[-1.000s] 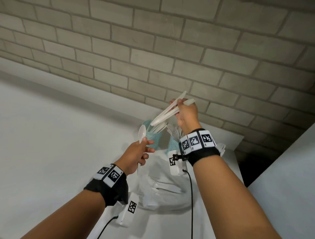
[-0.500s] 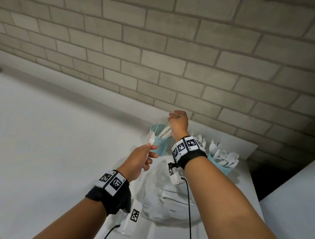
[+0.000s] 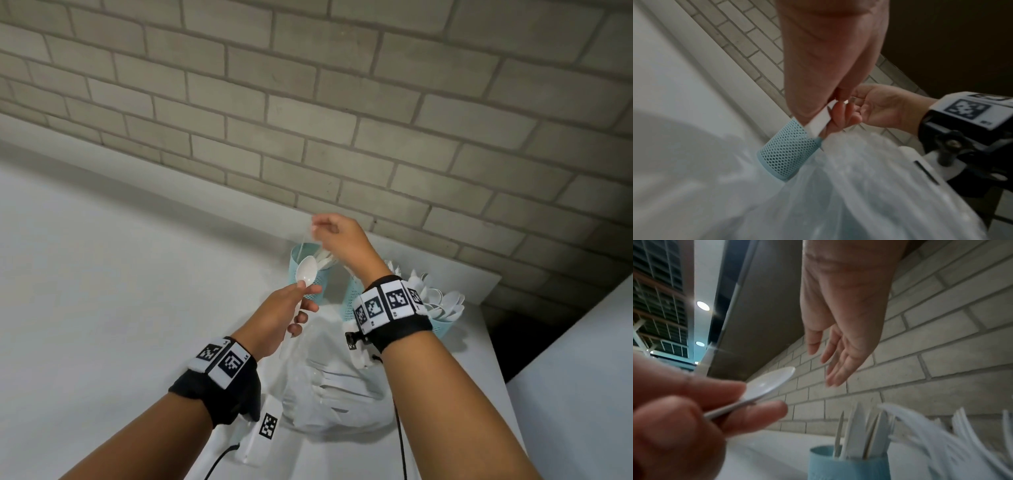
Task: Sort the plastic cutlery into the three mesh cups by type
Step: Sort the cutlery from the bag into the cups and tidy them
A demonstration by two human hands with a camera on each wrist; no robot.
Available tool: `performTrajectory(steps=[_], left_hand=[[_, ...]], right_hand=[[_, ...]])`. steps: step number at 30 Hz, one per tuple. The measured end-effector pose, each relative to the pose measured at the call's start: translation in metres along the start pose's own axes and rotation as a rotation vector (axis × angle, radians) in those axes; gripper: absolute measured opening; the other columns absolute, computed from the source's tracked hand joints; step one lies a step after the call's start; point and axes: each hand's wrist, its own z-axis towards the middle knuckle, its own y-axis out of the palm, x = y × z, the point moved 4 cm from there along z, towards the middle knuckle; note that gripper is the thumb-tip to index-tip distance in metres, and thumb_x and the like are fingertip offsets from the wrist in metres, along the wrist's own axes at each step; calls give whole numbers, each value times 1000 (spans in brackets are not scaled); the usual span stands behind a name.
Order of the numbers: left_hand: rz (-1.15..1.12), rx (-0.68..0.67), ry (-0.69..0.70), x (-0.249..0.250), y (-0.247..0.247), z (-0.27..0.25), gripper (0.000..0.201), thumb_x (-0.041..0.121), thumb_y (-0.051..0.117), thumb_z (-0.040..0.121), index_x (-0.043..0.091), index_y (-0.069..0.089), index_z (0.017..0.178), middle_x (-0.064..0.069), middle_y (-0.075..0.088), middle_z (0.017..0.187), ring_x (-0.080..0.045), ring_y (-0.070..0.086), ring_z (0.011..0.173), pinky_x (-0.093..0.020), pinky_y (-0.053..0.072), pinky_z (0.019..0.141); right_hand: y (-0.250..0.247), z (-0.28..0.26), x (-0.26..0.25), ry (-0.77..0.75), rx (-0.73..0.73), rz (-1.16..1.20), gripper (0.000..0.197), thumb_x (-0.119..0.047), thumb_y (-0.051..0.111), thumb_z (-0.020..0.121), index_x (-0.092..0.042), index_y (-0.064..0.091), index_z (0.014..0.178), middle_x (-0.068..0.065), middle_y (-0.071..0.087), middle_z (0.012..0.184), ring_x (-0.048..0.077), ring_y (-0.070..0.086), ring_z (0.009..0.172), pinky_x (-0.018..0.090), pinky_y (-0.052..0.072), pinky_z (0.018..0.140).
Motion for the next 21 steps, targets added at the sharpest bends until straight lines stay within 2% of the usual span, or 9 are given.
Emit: performTrajectory(steps=[3,5,8,11,15,16,18,19,21], left_hand=[[50,-65,63,5,8,-3,37,35,34,101,13,62,106,1,51,75,-7,37,56,-15,29,46],[69,-99,78,7,15,-4,38,36,36,100,9,62,107,1,50,74,-6,38,54,-14,30,46],[103,-114,63,6,26,-7,39,39,39,98,9,64,102,2,50,73,-7,40,56,-15,33,49],[166,-109,90,7,35,-10,36,38,43,97,10,65,95,1,53,75,-8,45,65,-17,39,59],[487,57,201,9,34,-7,23,36,55,92,16,58,81,1,53,79,-20,50,79,-26,41,69],[634,125,205,9,33,-6,19,37,59,89,18,59,85,-1,55,88,-24,51,90,-30,41,77],[923,224,147,6,29,-6,22,37,64,85,24,61,101,-4,49,113,-28,40,115,-33,36,92],[1018,223,99,3,28,-6,22,35,66,84,26,60,104,-5,43,119,-30,37,119,-34,34,94],[1078,138,19,-2,26,-5,17,22,64,83,28,56,96,-9,40,122,-33,42,117,-33,37,94]], right_hand=[[2,-28,-4,73,-346,-211,33,-34,61,89,-19,61,119,1,64,101,10,61,79,21,49,70],[-1,-41,-2,71,-388,-278,29,-36,62,88,-20,63,112,0,66,87,9,62,71,20,51,66],[-17,-49,7,21,-229,-279,16,-29,69,84,-19,68,97,-6,62,71,-5,54,51,11,41,50],[-36,-61,18,50,-109,-150,12,-19,70,83,-11,68,93,-3,58,63,-3,46,40,11,35,42],[-84,-77,20,100,227,-20,7,-22,63,89,-15,65,87,-2,57,63,5,46,48,16,38,47],[-98,-80,19,95,317,4,9,-23,61,90,-17,64,84,-3,58,66,7,47,52,17,38,49],[-126,-86,16,77,483,4,16,-25,56,93,-24,60,77,-3,58,69,9,49,57,19,40,54],[-138,-89,16,58,560,-18,18,-26,54,94,-26,58,76,-2,59,71,10,51,60,22,42,57],[-161,-95,16,11,697,-104,19,-25,52,94,-19,60,79,2,60,76,18,55,69,30,44,65]])
